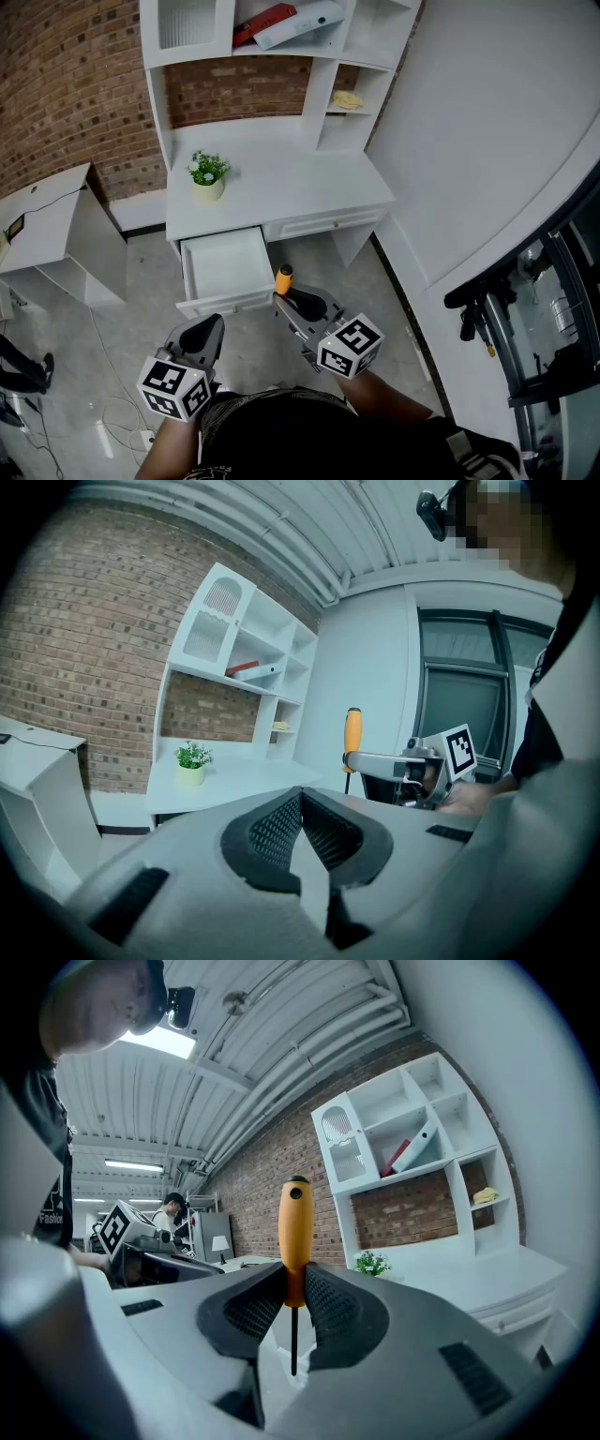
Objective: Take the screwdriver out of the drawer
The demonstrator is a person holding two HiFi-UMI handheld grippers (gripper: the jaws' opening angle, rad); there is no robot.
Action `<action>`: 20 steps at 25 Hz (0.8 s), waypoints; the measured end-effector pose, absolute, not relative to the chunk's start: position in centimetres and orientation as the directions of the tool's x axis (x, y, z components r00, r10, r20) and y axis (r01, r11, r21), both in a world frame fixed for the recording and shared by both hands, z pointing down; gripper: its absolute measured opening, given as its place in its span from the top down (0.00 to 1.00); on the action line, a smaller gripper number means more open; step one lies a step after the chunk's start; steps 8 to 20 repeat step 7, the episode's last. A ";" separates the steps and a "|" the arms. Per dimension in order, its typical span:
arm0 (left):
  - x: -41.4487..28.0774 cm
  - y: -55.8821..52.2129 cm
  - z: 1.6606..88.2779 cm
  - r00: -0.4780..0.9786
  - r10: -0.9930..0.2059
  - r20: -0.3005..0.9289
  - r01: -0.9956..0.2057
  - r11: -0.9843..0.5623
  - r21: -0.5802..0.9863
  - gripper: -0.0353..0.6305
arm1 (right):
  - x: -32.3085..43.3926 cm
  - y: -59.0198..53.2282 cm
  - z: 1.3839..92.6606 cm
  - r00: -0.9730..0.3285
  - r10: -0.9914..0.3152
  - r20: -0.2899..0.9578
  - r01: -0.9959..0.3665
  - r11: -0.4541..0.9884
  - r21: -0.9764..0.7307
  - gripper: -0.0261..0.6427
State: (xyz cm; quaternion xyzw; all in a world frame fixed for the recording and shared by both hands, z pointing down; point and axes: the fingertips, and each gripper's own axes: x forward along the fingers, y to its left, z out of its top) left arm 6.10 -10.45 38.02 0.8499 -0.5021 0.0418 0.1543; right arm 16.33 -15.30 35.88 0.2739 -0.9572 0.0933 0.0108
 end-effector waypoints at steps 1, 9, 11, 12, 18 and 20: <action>6.2 -10.5 38.0 0.492 -0.841 0.226 -0.867 -0.448 0.220 0.92 | 16.4 -15.3 35.9 -0.850 -0.522 0.072 -0.526 0.833 -0.173 0.85; 6.2 -10.7 37.9 0.487 -0.843 0.227 -0.870 -0.444 0.216 0.92 | 16.6 -15.6 35.9 -0.851 -0.522 0.068 -0.525 0.833 -0.174 0.85; 6.2 -10.7 37.9 0.487 -0.843 0.227 -0.870 -0.444 0.216 0.92 | 16.6 -15.6 35.9 -0.851 -0.522 0.068 -0.525 0.833 -0.174 0.85; 6.2 -10.7 37.9 0.487 -0.843 0.227 -0.870 -0.444 0.216 0.92 | 16.6 -15.6 35.9 -0.851 -0.522 0.068 -0.525 0.833 -0.174 0.85; 6.2 -10.7 37.9 0.487 -0.843 0.227 -0.870 -0.444 0.216 0.92 | 16.6 -15.6 35.9 -0.851 -0.522 0.068 -0.525 0.833 -0.174 0.85; 6.2 -10.7 37.9 0.487 -0.843 0.227 -0.870 -0.444 0.216 0.92 | 16.6 -15.6 35.9 -0.851 -0.522 0.068 -0.525 0.833 -0.174 0.85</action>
